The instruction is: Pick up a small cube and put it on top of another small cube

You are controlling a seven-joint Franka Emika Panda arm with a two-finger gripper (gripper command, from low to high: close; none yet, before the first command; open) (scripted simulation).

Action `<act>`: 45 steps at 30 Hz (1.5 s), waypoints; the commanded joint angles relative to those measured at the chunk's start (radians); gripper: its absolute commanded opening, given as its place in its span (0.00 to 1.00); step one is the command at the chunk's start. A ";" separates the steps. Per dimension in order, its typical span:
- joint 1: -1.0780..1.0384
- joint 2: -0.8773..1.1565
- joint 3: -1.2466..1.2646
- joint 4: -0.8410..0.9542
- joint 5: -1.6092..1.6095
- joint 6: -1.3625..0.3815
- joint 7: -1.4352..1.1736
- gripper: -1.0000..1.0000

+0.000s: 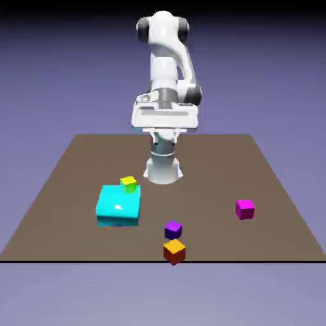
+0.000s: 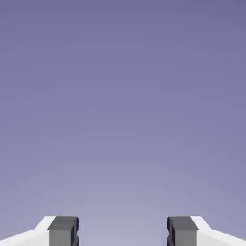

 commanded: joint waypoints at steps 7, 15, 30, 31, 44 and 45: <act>0.254 0.037 -0.248 0.015 0.123 -0.013 -0.213 0.50; 0.544 0.079 -0.532 0.033 0.264 -0.028 -0.456 0.50; 1.087 0.159 -1.063 0.066 0.527 -0.057 -0.912 0.50; 1.124 0.164 -1.099 0.068 0.545 -0.059 -0.942 0.50; 1.595 0.233 -1.560 0.096 0.773 -0.083 -1.337 0.50; 1.631 0.238 -1.595 0.099 0.791 -0.085 -1.367 0.50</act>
